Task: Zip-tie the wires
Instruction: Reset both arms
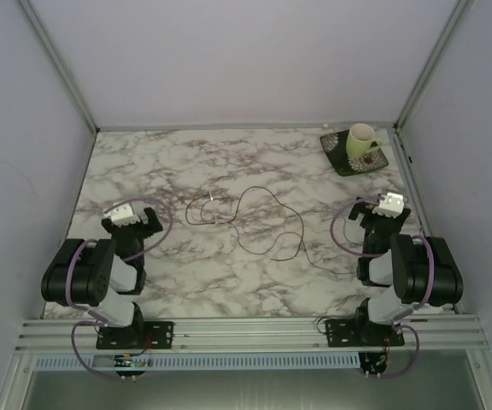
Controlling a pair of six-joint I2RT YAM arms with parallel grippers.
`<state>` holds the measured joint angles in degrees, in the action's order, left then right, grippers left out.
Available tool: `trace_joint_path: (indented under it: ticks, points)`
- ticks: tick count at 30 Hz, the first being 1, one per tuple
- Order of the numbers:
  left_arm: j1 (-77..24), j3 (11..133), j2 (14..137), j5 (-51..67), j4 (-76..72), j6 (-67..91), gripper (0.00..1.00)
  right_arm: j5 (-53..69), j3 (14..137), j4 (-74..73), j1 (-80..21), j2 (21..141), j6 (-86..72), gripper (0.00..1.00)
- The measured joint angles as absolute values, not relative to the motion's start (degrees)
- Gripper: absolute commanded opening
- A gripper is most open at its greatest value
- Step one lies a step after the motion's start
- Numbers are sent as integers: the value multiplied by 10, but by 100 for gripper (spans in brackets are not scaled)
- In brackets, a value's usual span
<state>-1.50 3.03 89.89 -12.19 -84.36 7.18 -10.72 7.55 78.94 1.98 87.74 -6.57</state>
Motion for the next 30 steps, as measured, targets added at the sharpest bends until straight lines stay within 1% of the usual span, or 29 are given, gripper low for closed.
trace_joint_path:
  ticks: [4, 6, 21, 30]
  points:
    - [-41, 111, 894, -131, -790, 49, 100, -115, 83, 781, 18, 877, -66, 99]
    - [-53, 128, 893, -131, -781, 40, 100, -117, 86, 779, 17, 877, -66, 99]
    - [-57, 129, 893, -135, -748, 20, 100, -122, 88, 768, 14, 877, -66, 99]
    - [-57, 129, 893, -109, -737, 11, 100, -122, 88, 762, 13, 877, -66, 99]
